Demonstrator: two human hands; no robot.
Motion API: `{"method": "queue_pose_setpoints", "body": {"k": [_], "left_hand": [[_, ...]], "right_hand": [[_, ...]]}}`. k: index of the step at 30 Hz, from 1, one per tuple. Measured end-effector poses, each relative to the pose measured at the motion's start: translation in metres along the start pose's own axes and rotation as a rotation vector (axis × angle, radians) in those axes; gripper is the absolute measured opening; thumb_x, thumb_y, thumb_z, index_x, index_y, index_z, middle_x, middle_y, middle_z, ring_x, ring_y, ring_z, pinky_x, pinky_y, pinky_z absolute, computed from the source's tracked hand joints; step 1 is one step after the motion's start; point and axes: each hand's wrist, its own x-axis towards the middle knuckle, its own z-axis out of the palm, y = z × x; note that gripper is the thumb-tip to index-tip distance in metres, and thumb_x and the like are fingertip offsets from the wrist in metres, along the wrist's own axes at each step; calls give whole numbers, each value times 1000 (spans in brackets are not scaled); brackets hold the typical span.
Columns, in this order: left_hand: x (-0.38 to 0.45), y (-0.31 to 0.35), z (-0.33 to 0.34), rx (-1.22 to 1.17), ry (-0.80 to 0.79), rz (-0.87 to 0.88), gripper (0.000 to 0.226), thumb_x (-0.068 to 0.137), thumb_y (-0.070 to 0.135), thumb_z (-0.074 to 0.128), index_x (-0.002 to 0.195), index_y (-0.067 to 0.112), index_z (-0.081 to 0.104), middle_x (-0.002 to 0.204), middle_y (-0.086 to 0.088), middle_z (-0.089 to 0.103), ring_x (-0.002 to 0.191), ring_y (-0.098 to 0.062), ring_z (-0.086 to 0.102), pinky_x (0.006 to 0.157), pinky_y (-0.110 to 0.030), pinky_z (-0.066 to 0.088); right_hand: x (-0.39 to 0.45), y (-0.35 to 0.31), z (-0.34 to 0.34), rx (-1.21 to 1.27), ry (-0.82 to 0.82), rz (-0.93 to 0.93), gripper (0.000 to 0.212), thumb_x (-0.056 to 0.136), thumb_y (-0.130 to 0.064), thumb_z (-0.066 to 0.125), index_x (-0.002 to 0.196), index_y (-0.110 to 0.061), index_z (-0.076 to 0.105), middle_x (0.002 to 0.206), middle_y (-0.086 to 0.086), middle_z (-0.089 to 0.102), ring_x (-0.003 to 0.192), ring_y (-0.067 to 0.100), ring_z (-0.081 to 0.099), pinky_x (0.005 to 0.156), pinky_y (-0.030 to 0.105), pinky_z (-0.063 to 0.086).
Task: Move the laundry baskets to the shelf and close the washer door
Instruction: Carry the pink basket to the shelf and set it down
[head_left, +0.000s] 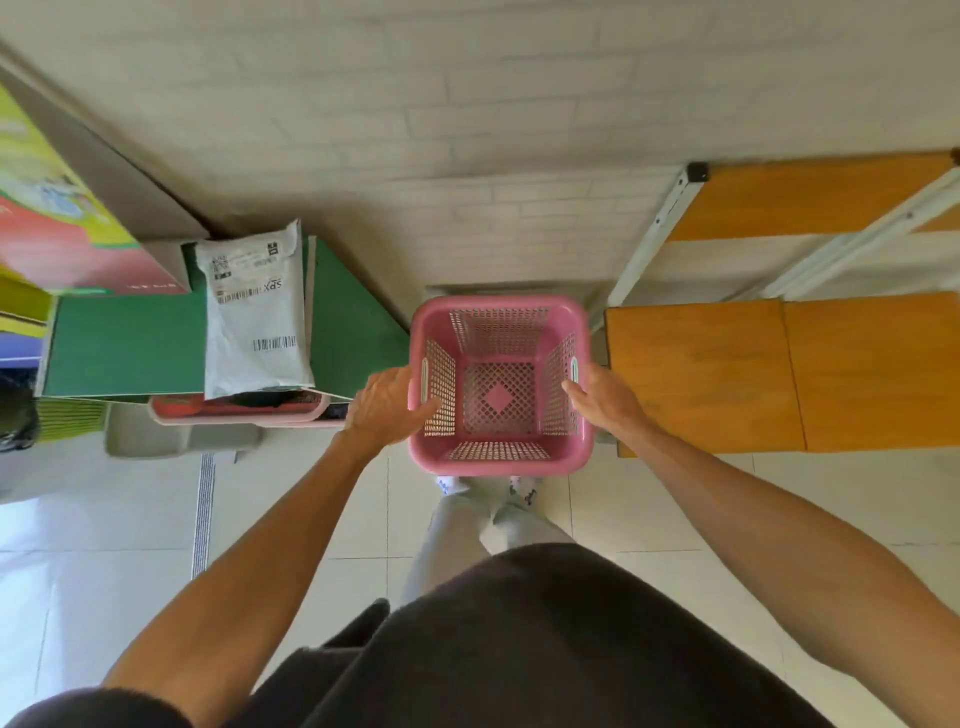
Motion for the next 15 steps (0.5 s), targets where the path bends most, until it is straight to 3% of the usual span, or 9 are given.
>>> {"method": "queue_pose_setpoints", "body": {"k": [4, 7, 9, 15], "left_hand": [[-8, 27, -33, 94, 80, 143, 75, 86, 65, 54, 145, 19, 42, 146, -14, 50, 136, -36, 43, 106, -60, 39], [-4, 55, -54, 184, 117, 281, 81, 84, 75, 42, 146, 23, 42, 144, -15, 52, 134, -37, 46, 106, -61, 40], [-1, 79, -67, 245, 129, 378, 84, 83, 78, 37, 145, 22, 43, 144, -15, 52, 133, -37, 47, 105, -58, 42], [-5, 181, -81, 405, 74, 671, 84, 87, 77, 37, 151, 24, 35, 155, -8, 40, 142, -32, 35, 114, -57, 29]], "right_hand": [[-44, -1, -13, -49, 136, -39, 32, 93, -50, 48, 89, -18, 51, 73, -6, 54, 62, 15, 57, 51, 26, 47], [-73, 9, -22, -52, 210, 26, 47, 92, -61, 36, 104, -21, 56, 98, 3, 63, 92, 26, 64, 75, 45, 57], [-92, 21, -30, -55, 228, 111, 58, 92, -65, 28, 115, -20, 56, 119, 8, 60, 116, 32, 56, 90, 52, 51], [-182, 74, -71, 109, 392, 436, 59, 98, -54, 36, 141, -15, 44, 152, 16, 37, 139, 35, 33, 108, 53, 34]]}}
